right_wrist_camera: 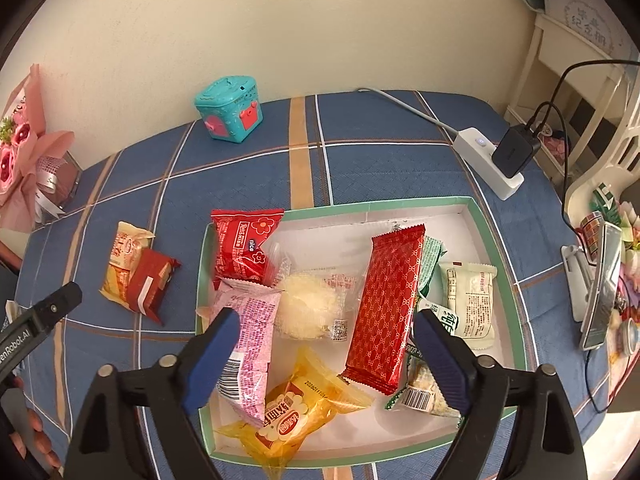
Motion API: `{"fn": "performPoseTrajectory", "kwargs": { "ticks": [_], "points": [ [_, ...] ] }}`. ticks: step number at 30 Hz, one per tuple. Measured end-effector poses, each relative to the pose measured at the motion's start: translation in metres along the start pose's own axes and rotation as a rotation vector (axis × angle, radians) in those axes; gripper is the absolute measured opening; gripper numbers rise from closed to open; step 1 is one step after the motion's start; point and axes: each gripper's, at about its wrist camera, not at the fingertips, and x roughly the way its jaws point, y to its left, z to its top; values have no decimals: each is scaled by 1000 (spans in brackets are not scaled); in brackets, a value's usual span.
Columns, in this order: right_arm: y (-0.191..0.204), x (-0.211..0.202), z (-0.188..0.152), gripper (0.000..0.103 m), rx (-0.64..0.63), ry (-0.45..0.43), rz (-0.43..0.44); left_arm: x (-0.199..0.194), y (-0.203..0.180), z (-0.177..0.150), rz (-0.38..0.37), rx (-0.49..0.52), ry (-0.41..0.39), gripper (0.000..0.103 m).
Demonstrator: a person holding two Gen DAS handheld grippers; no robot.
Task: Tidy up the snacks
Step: 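Withdraw both open tools from the tray back over the remaining snacks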
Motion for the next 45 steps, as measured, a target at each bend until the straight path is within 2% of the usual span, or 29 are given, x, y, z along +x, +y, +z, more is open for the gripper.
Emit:
{"fn": "performPoseTrajectory", "kwargs": {
  "ticks": [2,7,21,34,38,41,45],
  "points": [
    [0,0,0,98,-5,-1,-3,0,2,0,3,-1,-5,90],
    [2,0,0,103,-13,-5,-11,0,6,0,19,1,-17,95],
    [23,2,-3,103,-51,-6,4,2,27,0,40,-15,-7,96],
    [86,5,-12,103,-145,8,39,2,73,3,68,-104,-10,97],
    [107,6,-12,103,-174,4,79,7,87,5,76,-132,-3,97],
    [123,9,-12,103,-189,-19,133,19,95,6,70,-159,28,97],
    [140,23,-12,103,-197,-4,164,35,100,7,58,-181,62,96]
  ]
}}
